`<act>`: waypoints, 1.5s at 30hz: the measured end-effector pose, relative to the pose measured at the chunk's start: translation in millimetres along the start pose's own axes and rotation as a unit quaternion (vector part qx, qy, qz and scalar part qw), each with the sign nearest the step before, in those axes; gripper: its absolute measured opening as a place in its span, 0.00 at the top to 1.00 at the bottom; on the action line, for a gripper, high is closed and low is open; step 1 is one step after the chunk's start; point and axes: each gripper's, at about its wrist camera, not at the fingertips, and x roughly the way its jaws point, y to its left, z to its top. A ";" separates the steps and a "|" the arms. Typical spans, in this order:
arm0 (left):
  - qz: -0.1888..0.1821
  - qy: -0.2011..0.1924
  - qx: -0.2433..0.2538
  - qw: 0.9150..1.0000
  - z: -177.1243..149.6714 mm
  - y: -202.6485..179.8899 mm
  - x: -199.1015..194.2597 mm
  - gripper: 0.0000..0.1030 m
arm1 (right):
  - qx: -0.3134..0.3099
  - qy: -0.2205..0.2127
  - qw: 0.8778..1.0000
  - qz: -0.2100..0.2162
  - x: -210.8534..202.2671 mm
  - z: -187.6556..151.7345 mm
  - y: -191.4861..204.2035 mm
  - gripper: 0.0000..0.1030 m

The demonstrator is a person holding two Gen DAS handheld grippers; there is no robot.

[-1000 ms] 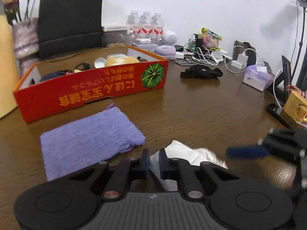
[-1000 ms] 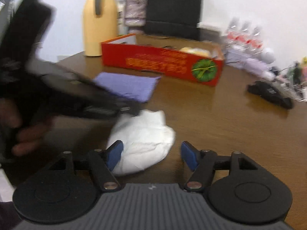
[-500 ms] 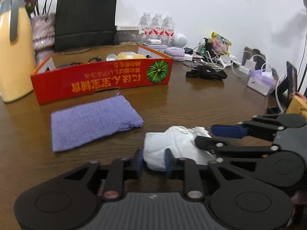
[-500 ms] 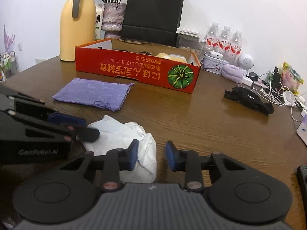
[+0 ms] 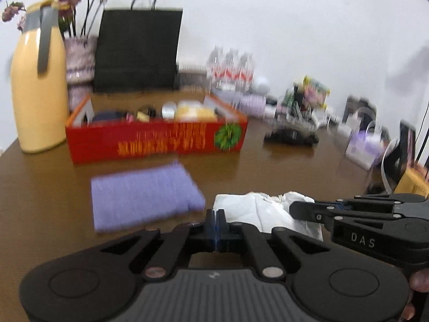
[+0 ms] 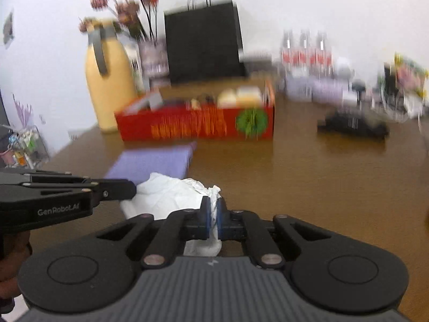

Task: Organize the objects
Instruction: 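Carry the white cloth into the cardboard box and open both tools, then withdraw both open tools from the box back over the table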

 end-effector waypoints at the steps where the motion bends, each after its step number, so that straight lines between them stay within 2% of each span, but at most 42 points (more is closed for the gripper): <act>1: -0.004 -0.013 -0.002 1.000 11.9 4.8 -0.9 1.00 | -0.002 -0.012 1.000 0.004 0.0 11.1 -1.1 0.95; 5: 0.003 -0.062 0.000 0.998 73.0 28.9 11.1 1.00 | -0.034 -0.072 0.997 0.023 13.2 80.5 -1.1 0.95; 7: 0.020 -0.078 -0.004 0.997 107.0 43.4 26.4 1.00 | -0.057 -0.086 0.994 0.025 37.4 117.8 2.5 0.95; 10: 0.067 -0.075 -0.012 0.995 143.9 71.2 63.6 1.00 | -0.075 -0.067 0.994 0.029 99.7 164.6 7.6 0.95; 12: 0.088 -0.048 -0.021 0.995 155.1 91.4 93.7 1.00 | -0.080 -0.035 0.996 0.030 151.1 183.5 11.3 0.95; 14: 0.107 -0.017 -0.036 0.993 155.1 108.4 122.3 1.00 | -0.074 0.002 0.997 0.034 194.1 186.4 13.5 0.95; 16: 0.127 0.008 -0.024 0.992 146.6 117.0 147.0 1.00 | -0.073 0.034 0.996 0.033 227.1 179.1 18.1 0.95; 18: 0.132 0.038 -0.016 0.990 136.6 121.5 167.9 0.99 | -0.079 0.071 0.994 0.028 257.0 167.1 21.7 0.94; 20: 0.125 0.050 -0.014 0.991 126.5 122.7 175.2 0.94 | -0.085 0.085 0.993 0.016 268.8 153.9 24.1 0.90; 21: 0.123 0.039 -0.016 0.991 122.0 122.3 172.0 0.90 | -0.085 0.085 0.993 0.015 269.2 151.1 24.0 0.88; 22: 0.117 0.028 -0.013 0.993 119.4 122.0 166.0 0.81 | -0.082 0.080 0.993 0.020 263.4 149.8 23.3 0.85; 23: 0.106 0.023 -0.013 0.994 118.8 122.2 159.9 0.76 | -0.076 0.069 0.994 0.025 256.4 151.5 22.9 0.74; 24: 0.092 0.019 -0.016 0.995 119.5 122.4 153.5 0.67 | -0.074 0.054 0.995 0.028 245.9 155.5 20.6 0.56; 25: 0.082 0.015 -0.019 0.996 119.5 124.1 147.1 0.65 | -0.074 0.042 0.996 0.029 237.1 159.9 18.7 0.50; 29: 0.084 -0.012 -0.010 0.996 126.3 111.8 117.2 0.65 | -0.081 0.008 0.996 0.026 198.0 174.3 16.1 0.50; 32: 0.077 -0.023 -0.008 0.997 126.6 97.7 84.7 0.52 | -0.087 -0.003 0.996 0.029 169.3 170.9 18.5 0.50; 34: 0.066 -0.032 -0.003 0.997 113.9 85.9 52.0 0.44 | -0.079 -0.014 0.996 0.042 137.0 156.7 19.0 0.49; 35: 0.058 -0.038 -0.004 0.998 107.0 82.9 36.7 0.42 | -0.079 -0.019 0.995 0.051 118.2 145.9 20.9 0.45; 37: 0.040 -0.045 -0.009 0.998 82.4 74.8 -0.4 0.26 | -0.089 -0.030 0.994 0.059 77.7 118.1 25.1 0.37; 38: 0.037 -0.049 -0.012 0.998 69.0 71.2 -16.6 0.23 | -0.097 -0.034 0.993 0.061 55.4 99.7 26.9 0.30; 41: 0.035 -0.040 0.014 0.998 18.3 61.0 -63.7 0.21 | -0.076 -0.025 0.993 0.085 3.3 52.1 27.1 0.14; 43: 0.050 -0.017 0.006 0.999 -11.1 62.2 -85.5 0.20 | -0.029 0.002 0.994 0.102 -20.3 24.5 19.4 0.12; 45: 0.073 0.014 -0.021 0.997 -33.5 68.0 -101.3 0.20 | -0.021 0.030 0.995 0.094 -39.3 1.6 16.8 0.12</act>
